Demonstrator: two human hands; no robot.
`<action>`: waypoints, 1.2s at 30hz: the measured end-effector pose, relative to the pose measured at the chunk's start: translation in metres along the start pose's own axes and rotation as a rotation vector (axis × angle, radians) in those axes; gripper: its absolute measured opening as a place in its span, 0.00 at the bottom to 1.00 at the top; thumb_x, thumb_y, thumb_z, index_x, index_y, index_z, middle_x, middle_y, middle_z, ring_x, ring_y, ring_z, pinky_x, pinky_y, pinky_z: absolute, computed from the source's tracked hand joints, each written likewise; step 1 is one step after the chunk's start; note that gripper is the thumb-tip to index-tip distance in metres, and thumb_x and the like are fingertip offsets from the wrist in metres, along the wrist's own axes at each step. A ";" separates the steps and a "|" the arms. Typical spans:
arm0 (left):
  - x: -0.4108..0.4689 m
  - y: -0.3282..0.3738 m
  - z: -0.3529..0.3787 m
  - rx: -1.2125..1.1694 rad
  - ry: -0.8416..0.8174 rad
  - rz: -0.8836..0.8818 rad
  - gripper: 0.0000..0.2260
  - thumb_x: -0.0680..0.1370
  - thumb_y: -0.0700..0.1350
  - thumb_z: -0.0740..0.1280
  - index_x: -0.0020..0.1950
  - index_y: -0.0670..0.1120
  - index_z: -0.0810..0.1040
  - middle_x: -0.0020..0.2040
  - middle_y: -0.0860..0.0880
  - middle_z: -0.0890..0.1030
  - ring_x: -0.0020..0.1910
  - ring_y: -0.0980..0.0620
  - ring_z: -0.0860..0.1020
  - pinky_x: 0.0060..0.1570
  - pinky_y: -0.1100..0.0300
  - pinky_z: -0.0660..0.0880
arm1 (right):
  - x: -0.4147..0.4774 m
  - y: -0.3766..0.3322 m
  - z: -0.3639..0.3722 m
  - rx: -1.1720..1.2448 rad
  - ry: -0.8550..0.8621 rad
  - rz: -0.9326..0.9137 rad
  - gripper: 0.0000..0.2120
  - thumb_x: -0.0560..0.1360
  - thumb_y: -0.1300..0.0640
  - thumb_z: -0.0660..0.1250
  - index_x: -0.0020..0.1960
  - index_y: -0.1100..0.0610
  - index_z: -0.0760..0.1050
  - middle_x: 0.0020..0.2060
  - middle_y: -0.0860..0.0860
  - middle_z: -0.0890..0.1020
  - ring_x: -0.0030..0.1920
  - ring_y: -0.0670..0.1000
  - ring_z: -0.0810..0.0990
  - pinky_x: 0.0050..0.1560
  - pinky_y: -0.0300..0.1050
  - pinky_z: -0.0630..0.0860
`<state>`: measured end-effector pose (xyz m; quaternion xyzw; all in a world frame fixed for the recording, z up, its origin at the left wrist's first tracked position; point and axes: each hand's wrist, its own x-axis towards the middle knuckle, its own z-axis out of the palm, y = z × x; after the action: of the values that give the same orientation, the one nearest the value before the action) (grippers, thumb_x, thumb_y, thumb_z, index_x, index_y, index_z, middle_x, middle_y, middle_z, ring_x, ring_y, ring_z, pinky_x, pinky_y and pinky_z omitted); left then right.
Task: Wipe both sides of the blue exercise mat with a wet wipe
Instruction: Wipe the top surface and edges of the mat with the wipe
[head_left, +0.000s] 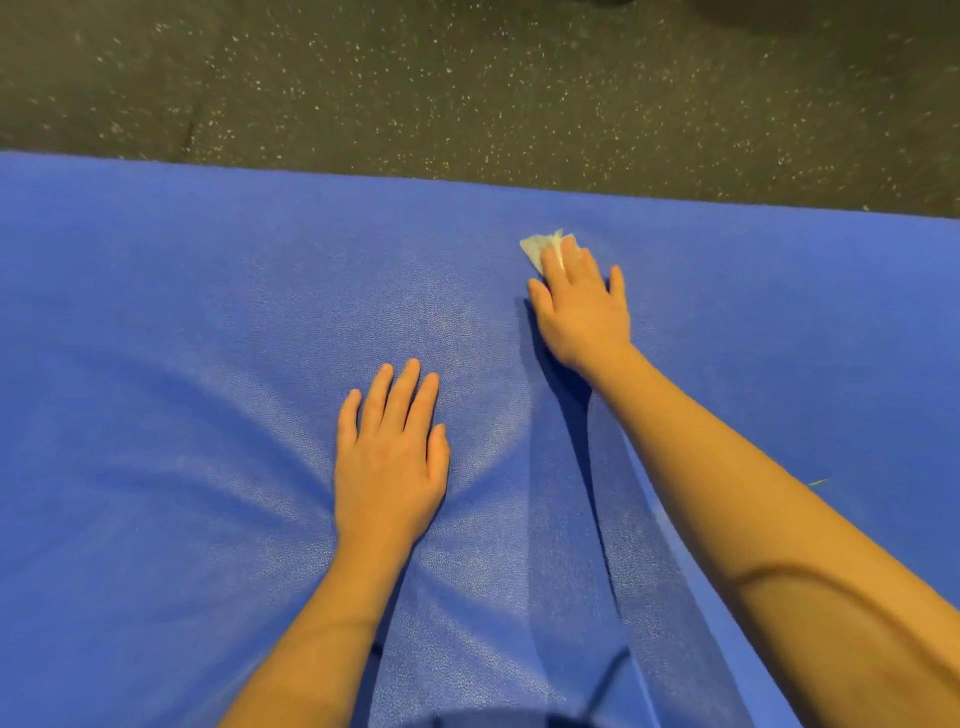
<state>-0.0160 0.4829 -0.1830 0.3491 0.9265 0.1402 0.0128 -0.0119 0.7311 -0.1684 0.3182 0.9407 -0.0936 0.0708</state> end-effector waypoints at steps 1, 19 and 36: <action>0.000 -0.001 0.000 0.002 -0.002 0.001 0.23 0.79 0.50 0.53 0.71 0.45 0.72 0.73 0.47 0.70 0.73 0.44 0.65 0.71 0.42 0.61 | 0.007 -0.011 0.000 0.048 -0.012 0.030 0.27 0.81 0.44 0.46 0.77 0.54 0.52 0.77 0.53 0.50 0.76 0.54 0.49 0.74 0.58 0.44; -0.002 0.000 0.002 0.024 0.003 -0.001 0.22 0.79 0.50 0.54 0.71 0.46 0.72 0.73 0.47 0.69 0.73 0.44 0.66 0.71 0.42 0.62 | 0.051 -0.019 -0.016 -0.069 -0.050 -0.181 0.26 0.82 0.44 0.47 0.77 0.51 0.50 0.77 0.51 0.49 0.76 0.51 0.49 0.74 0.59 0.42; -0.002 -0.001 0.002 0.030 -0.017 -0.002 0.22 0.79 0.50 0.54 0.71 0.46 0.73 0.73 0.48 0.69 0.74 0.45 0.65 0.71 0.43 0.61 | 0.042 -0.070 -0.010 -0.052 -0.101 -0.513 0.26 0.82 0.45 0.49 0.77 0.51 0.52 0.77 0.49 0.49 0.76 0.51 0.49 0.73 0.55 0.46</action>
<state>-0.0148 0.4812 -0.1852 0.3494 0.9287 0.1233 0.0154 -0.0883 0.7032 -0.1574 0.0624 0.9880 -0.1003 0.0997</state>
